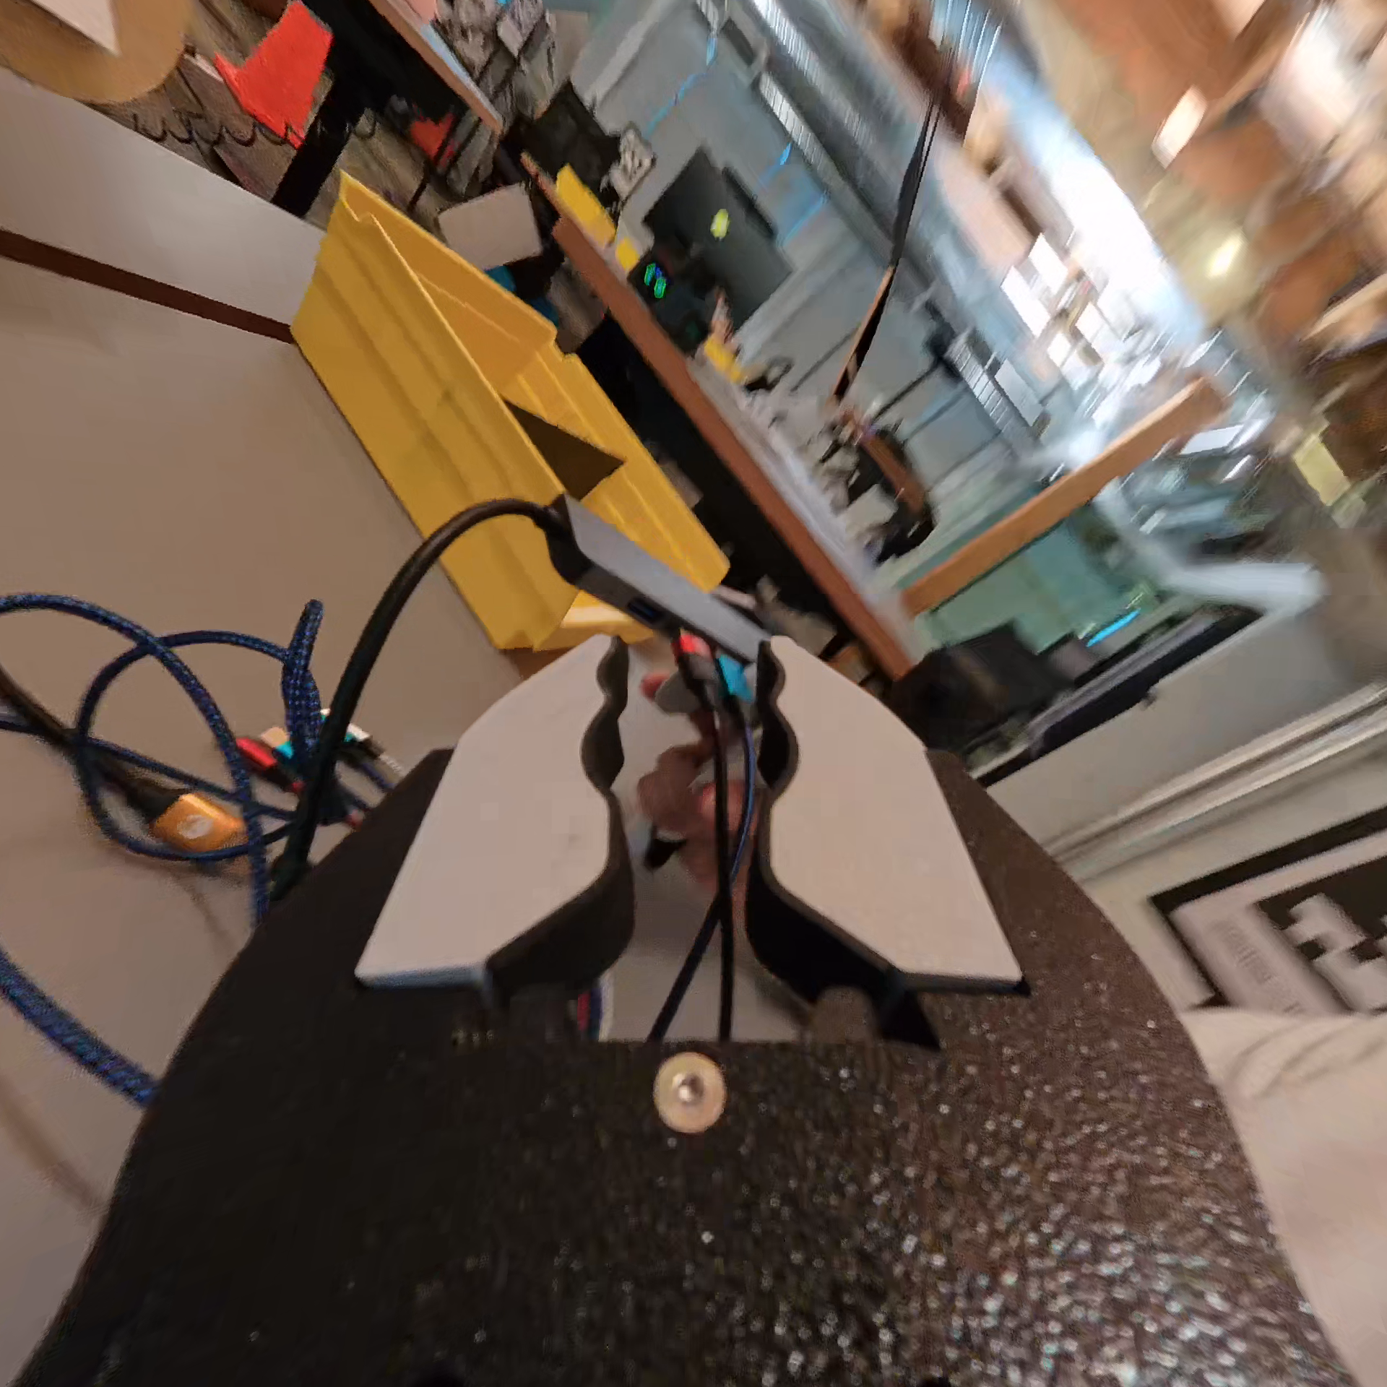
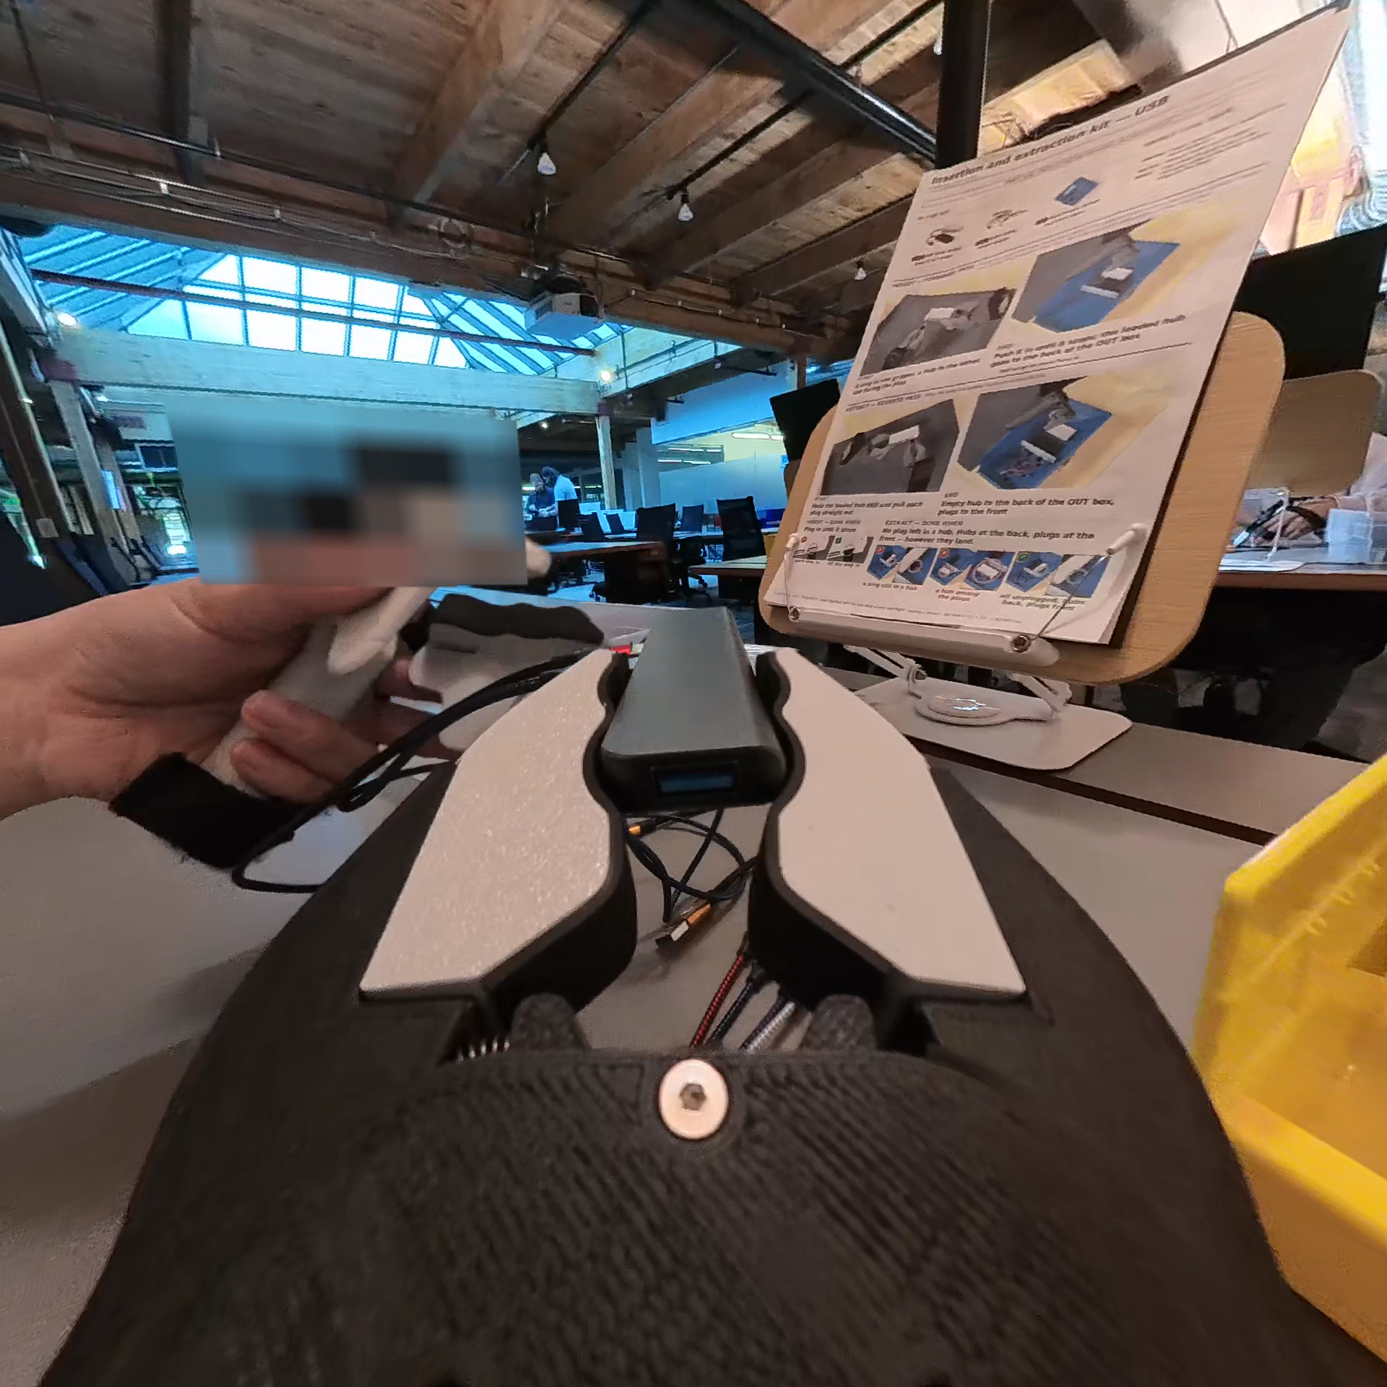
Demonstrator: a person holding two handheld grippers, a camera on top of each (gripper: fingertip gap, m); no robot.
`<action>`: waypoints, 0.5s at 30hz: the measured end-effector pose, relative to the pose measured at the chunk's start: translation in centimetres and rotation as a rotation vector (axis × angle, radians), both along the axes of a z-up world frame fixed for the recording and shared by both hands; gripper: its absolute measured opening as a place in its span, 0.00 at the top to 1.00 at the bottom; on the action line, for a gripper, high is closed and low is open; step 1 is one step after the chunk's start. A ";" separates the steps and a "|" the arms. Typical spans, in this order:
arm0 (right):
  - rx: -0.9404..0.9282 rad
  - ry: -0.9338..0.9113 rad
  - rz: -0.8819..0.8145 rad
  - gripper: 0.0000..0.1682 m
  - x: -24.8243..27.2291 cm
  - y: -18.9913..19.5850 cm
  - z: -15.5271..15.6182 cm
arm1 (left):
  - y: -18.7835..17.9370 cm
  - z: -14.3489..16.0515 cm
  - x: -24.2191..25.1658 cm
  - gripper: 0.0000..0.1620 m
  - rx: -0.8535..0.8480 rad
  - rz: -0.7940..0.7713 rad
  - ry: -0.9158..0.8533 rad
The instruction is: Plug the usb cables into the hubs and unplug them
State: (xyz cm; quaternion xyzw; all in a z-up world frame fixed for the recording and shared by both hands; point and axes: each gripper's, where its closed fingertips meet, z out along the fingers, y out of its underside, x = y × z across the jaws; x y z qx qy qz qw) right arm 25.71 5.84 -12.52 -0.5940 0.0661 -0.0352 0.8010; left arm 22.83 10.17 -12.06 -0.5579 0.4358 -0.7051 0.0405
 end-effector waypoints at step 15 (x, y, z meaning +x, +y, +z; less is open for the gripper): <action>-0.027 -0.060 -0.016 0.80 -1.0 0.6 0.0 | -1.6 -2.4 -1.0 0.97 0.788 0.100 -0.030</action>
